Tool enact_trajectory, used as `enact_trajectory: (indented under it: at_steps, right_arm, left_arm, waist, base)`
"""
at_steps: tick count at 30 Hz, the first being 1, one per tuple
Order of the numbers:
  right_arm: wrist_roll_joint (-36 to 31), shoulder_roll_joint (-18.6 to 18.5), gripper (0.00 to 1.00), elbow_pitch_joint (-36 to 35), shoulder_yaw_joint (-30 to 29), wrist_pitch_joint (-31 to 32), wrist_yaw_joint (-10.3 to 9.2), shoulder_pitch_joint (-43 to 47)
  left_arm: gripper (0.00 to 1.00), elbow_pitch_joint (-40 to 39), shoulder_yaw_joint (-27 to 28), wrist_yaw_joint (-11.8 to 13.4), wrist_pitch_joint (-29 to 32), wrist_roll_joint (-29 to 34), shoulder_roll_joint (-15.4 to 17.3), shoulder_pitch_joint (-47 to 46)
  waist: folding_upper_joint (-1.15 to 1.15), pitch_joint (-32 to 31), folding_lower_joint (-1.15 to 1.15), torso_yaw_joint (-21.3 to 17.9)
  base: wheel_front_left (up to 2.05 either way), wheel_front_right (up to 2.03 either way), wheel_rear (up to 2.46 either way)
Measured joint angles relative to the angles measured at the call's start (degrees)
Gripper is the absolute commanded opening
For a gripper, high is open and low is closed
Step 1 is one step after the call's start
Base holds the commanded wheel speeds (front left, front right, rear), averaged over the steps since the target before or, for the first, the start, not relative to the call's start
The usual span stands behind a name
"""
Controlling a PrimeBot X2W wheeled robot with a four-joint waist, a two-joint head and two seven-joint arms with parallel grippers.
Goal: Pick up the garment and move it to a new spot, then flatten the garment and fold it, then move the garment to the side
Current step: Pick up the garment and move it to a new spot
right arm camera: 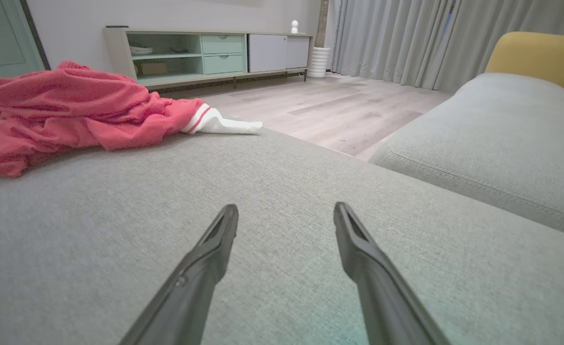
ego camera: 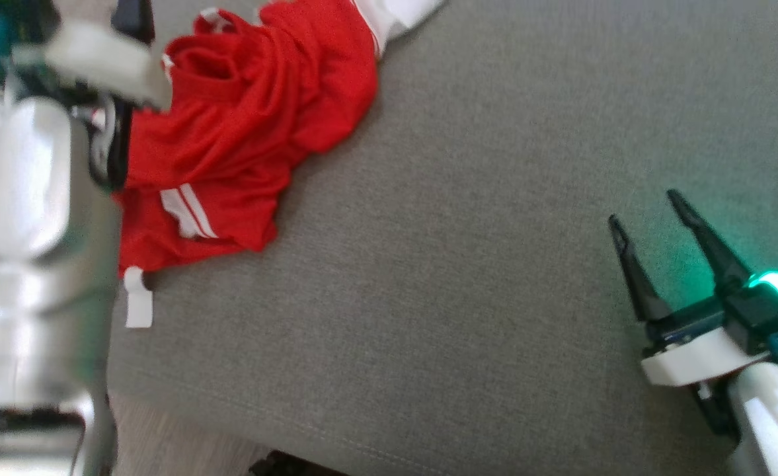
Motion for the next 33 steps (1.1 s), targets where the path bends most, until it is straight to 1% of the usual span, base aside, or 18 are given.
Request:
enact_trajectory:
  at_steps: [3,5,7,8,10,11,14,15,16,17,22,25,29,33]
  right_arm:
    - [0.00,-2.78,1.00,-1.09,0.00,-0.01,0.00,-0.92]
    - [0.01,-4.08,1.00,-1.83,-0.24,-0.01,0.00,-1.42]
    - [0.02,-4.43,1.00,-2.43,-0.63,-0.01,0.00,-1.91]
    - [0.04,-4.74,1.00,-3.23,-0.80,-0.03,0.00,-2.55]
    - [0.11,-5.11,1.00,-3.90,-1.07,-0.31,0.00,-2.81]
    - [0.11,-5.11,1.00,-3.90,-1.07,-0.31,0.00,-2.81]
    - [0.11,-5.15,1.00,-4.56,-1.05,-0.46,0.00,-3.35]
    - [0.11,-5.15,1.00,-4.74,-1.12,-0.57,0.00,-3.57]
    - [0.11,-5.15,1.00,-4.98,-1.27,-0.58,0.00,-3.68]
    - [0.11,-5.14,1.00,-5.22,-1.37,-0.58,0.00,-3.77]
    - [0.11,-4.66,1.00,-4.80,-1.60,-0.58,0.00,-3.94]
    - [0.11,-3.30,1.00,-3.19,-1.56,-0.58,0.00,-3.98]
    - [0.20,-0.23,1.00,-1.65,-1.09,-0.56,0.00,-3.99]
    - [0.76,2.99,1.00,-0.55,-0.78,-0.55,0.00,-3.75]
  left_arm:
    - [1.00,9.53,0.02,-1.24,4.64,-2.22,-1.11,-7.19]
    - [1.00,15.35,-0.02,-1.78,7.57,-3.69,-2.01,-10.30]
    - [1.00,20.65,-0.32,-2.23,10.63,-4.55,-2.46,-12.06]
    - [1.00,25.23,-0.77,-2.72,13.03,-5.31,-2.77,-13.00]
    - [1.00,29.09,-1.51,-2.75,14.55,-5.47,-2.71,-13.40]
    - [1.00,29.09,-1.51,-2.75,14.55,-5.47,-2.71,-13.40]
    - [1.00,33.11,-1.62,-3.18,14.94,-6.17,-2.52,-13.76]
    - [0.84,33.93,-1.64,-3.18,14.82,-6.42,-2.38,-13.87]
    - [0.35,34.48,-1.87,-3.18,14.07,-6.43,-2.20,-13.95]
    - [0.00,34.97,-2.12,-3.21,12.92,-6.42,-2.02,-14.02]
    - [0.00,35.45,-4.66,-3.66,4.90,-5.68,-1.22,-14.81]
    - [0.00,35.70,-7.10,-3.66,1.65,-3.93,0.58,-16.07]
    - [0.00,35.52,-9.75,-3.66,-1.54,-2.33,3.24,-18.31]
    - [0.00,33.86,-14.29,-3.67,-2.92,-1.98,4.19,-19.97]
  waist:
    - [0.00,3.21,0.00,-0.77]
    - [0.00,4.99,0.00,-1.41]
    - [0.00,6.32,0.00,-2.27]
    - [0.00,7.41,-0.02,-3.17]
    - [0.00,8.35,-0.02,-4.06]
    - [0.00,8.35,-0.02,-4.06]
    - [0.00,9.50,-0.03,-5.28]
    - [0.00,9.89,-0.03,-5.60]
    - [0.00,10.25,-0.02,-5.85]
    - [0.00,10.55,-0.02,-6.08]
    - [0.00,10.12,-0.02,-6.39]
    - [0.00,8.43,-0.02,-6.61]
    - [0.00,5.26,-0.03,-7.64]
    - [0.00,1.40,-0.03,-9.42]
  base:
    - [0.00,0.00,0.00]
    - [0.00,0.00,0.00]
    - [0.00,0.00,0.00]
    - [0.00,0.00,0.00]
    - [0.00,0.00,0.00]
    - [0.00,0.00,0.00]
    - [0.00,0.00,0.00]
    - [0.00,0.00,0.00]
    - [0.00,0.00,0.00]
    - [0.00,0.00,0.00]
    - [0.00,0.00,0.00]
    - [0.00,0.00,0.00]
    - [0.00,0.00,0.00]
    - [0.00,0.00,0.00]
